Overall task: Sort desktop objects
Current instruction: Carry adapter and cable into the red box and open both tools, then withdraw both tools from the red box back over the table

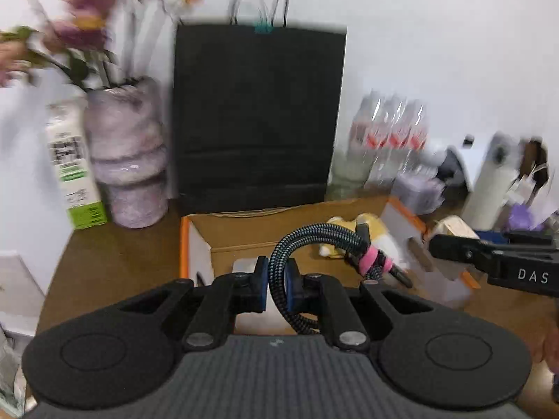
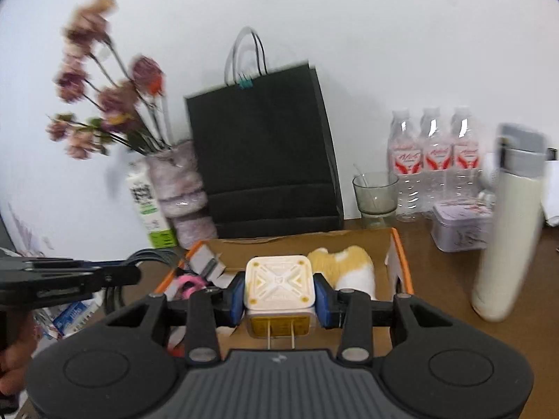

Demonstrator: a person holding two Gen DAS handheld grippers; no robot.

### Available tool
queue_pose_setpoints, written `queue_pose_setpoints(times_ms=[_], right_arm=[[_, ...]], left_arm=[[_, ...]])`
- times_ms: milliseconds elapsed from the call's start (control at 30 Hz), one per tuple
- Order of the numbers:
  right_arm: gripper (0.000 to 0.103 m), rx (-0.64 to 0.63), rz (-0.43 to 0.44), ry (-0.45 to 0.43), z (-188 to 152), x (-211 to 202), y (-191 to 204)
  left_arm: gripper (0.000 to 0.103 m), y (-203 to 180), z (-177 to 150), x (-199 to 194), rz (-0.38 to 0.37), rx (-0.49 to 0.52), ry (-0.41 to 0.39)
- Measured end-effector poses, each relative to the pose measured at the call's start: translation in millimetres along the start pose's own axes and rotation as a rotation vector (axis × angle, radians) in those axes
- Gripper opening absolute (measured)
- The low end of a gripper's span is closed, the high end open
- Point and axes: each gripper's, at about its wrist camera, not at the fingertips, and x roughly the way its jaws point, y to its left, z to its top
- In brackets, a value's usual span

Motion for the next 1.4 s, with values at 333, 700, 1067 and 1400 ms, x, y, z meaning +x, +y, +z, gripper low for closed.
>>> queue_pose_setpoints(times_ms=[333,700,1067,1400], right_arm=[[0.038,-0.057,-0.048,0.32,6,146,11],[0.066,-0.081,-0.055,0.186,17,82,24],[0.084,-0.138,-0.031,0.084,-6,-34,51],[0.087,-0.149,-0.095,0.066,-144,-118,44]], left_arm=[[0.021,46,-1,128,0.14,0.021,0.23],[0.087,68,24,-31,0.042,-0.057,0.069],[0.101,27,-6,-135,0.126,-0.005,-0.026],[0.103,-45,-159,-156,0.123,-0.093,-0.058]])
